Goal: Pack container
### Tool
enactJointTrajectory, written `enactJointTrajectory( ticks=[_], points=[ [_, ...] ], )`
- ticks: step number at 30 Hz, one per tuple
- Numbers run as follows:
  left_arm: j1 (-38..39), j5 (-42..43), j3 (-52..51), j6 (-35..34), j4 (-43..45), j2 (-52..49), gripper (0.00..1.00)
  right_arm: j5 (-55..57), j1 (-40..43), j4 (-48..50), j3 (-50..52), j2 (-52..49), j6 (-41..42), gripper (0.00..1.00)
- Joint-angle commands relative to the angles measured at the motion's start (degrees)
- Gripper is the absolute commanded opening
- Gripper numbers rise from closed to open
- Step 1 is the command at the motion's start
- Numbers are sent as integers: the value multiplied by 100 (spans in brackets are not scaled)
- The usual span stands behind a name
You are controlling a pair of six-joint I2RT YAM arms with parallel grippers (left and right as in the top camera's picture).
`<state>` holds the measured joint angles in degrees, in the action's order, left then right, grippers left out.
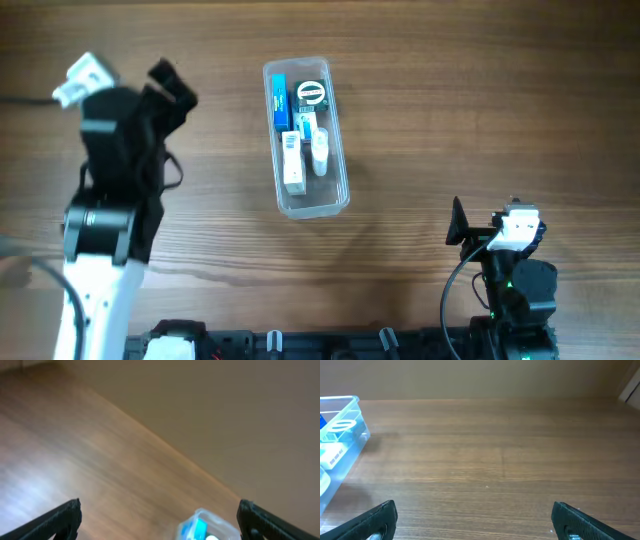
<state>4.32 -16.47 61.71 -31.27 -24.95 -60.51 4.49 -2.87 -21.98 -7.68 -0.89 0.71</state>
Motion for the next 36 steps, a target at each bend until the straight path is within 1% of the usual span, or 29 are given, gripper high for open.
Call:
enactJointTrajectory(
  ticks=[1, 3, 6, 9, 12, 19, 22, 25, 29, 36],
  points=[
    [-562, 1036, -811, 734, 376, 713, 100, -33, 33, 31, 24, 46, -70, 100],
    [-850, 1377, -1097, 780, 389, 935, 100, -33, 33, 31, 24, 46, -70, 99],
    [-1224, 1939, -1405, 1150, 413, 1145, 100, -33, 33, 31, 24, 46, -68, 100],
    [-1497, 2328, -1707, 1311, 431, 1390, 100, -33, 33, 31, 24, 46, -72, 100],
    [-1574, 2398, -2127, 1309, 540, 1777, 100, -33, 33, 31, 24, 46, -70, 100],
    [-1567, 2426, -3600, 1311, 1207, 3195, 100, -33, 33, 31, 24, 46, -72, 100],
    [-1567, 2649, -4113, 1471, 1257, 3775, 100, -33, 33, 31, 24, 46, -68, 100],
    [-1545, 2741, -4437, 1484, 1233, 4164, 100, -33, 33, 31, 24, 46, -70, 100],
    [-1211, 2643, -4736, 1589, 1189, 4551, 100, -33, 33, 31, 24, 46, -70, 100],
    [-525, 1751, -4948, 1587, 1102, 4763, 100, -33, 33, 31, 24, 46, -70, 100]
  ],
)
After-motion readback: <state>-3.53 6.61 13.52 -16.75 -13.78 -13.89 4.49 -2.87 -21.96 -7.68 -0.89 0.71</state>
